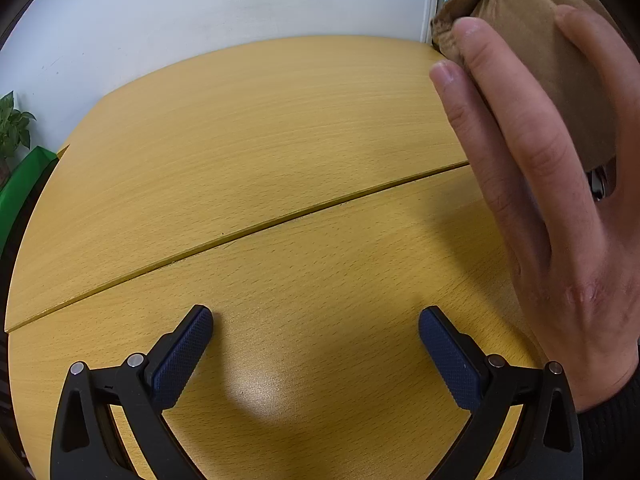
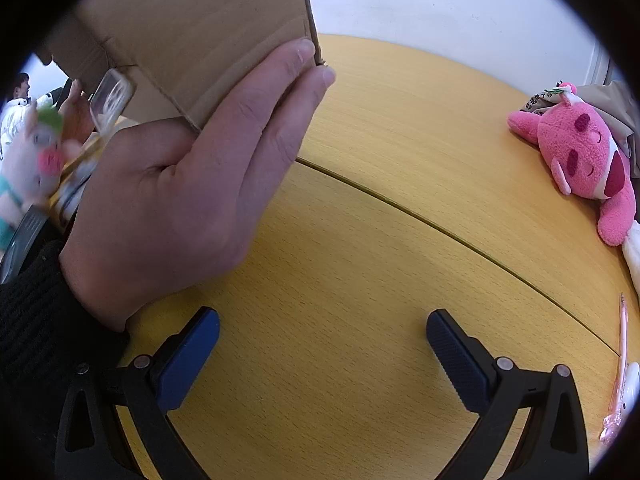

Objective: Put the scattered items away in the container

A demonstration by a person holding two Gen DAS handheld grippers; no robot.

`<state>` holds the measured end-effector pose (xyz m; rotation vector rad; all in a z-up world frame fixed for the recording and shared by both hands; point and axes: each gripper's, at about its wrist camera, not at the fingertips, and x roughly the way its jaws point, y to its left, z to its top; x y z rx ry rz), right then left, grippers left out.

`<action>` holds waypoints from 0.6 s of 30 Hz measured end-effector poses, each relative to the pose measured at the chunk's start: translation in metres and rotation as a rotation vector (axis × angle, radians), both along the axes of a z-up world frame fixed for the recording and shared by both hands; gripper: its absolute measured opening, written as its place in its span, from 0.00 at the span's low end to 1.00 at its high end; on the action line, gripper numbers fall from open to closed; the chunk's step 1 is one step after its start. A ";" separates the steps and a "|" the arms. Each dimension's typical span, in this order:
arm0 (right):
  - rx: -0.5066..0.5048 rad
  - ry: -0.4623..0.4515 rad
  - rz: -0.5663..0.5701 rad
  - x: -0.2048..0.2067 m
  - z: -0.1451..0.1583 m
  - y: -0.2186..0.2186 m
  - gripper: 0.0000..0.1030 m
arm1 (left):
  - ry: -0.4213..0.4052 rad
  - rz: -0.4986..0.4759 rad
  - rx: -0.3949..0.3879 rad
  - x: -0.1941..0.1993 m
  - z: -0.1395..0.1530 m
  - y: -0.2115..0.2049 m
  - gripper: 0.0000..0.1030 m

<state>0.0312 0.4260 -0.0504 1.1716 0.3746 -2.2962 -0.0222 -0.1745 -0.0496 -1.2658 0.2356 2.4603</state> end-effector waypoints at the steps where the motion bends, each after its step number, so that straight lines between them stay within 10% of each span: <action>1: 0.000 0.000 0.000 0.000 0.000 0.000 1.00 | 0.000 0.000 0.000 -0.001 0.000 0.000 1.00; 18: 0.000 0.001 0.001 0.002 0.000 0.000 1.00 | 0.001 -0.001 0.000 -0.006 0.002 -0.003 1.00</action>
